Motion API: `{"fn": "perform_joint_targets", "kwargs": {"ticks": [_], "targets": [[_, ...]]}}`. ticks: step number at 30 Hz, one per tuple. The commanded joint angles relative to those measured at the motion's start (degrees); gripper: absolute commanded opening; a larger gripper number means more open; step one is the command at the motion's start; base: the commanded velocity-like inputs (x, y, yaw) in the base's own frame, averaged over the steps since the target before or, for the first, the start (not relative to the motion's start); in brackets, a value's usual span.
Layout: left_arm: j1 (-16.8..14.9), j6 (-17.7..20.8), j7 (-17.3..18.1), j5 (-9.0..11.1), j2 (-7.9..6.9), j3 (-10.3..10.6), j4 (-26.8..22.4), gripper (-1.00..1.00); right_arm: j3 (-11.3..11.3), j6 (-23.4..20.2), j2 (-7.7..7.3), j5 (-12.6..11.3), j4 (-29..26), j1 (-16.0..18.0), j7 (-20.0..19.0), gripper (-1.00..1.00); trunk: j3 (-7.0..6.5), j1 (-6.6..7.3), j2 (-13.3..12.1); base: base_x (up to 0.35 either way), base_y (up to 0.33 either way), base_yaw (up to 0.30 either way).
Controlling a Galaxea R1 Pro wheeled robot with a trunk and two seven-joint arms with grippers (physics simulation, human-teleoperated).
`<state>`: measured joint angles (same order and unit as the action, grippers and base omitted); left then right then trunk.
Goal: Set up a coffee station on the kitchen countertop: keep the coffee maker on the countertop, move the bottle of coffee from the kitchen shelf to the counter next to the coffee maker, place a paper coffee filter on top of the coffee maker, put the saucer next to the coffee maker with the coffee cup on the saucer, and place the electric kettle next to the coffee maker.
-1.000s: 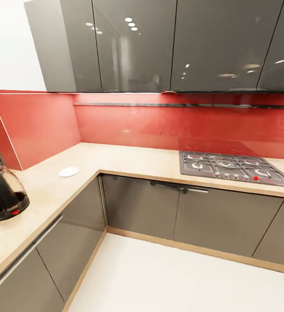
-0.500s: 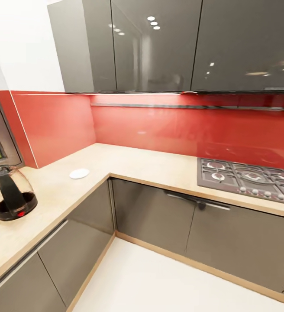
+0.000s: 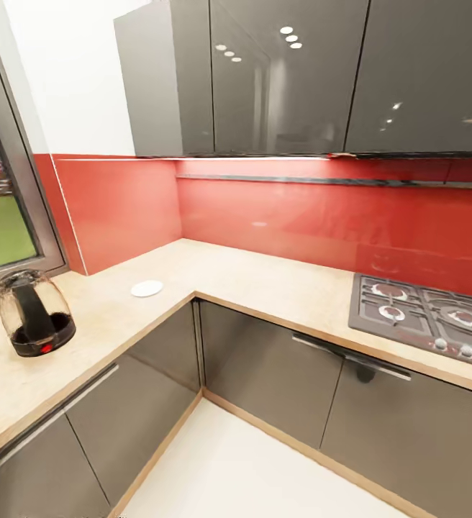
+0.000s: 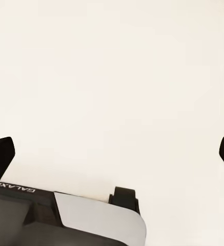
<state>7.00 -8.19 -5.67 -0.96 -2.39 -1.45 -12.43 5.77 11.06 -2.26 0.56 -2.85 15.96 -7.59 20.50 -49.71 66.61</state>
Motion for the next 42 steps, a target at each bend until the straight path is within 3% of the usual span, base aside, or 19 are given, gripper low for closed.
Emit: {"fn": "perform_joint_targets", "kwargs": {"ticks": [1,42], "targets": [[0.0,-0.1,-0.1,-0.1,0.02,-0.1,-0.1,1.0,0.4,0.2,-0.02,0.1,0.0,0.0,-0.1,1.0,0.02,-0.01,0.0,0.101,-0.268,0.278],[0.0,-0.1,-0.1,-0.1,0.08,-0.1,-0.1,1.0,0.4,0.2,-0.02,0.1,0.1,0.0,0.0,1.0,-1.39,-0.01,0.0,0.053,-0.273,0.278]]}}
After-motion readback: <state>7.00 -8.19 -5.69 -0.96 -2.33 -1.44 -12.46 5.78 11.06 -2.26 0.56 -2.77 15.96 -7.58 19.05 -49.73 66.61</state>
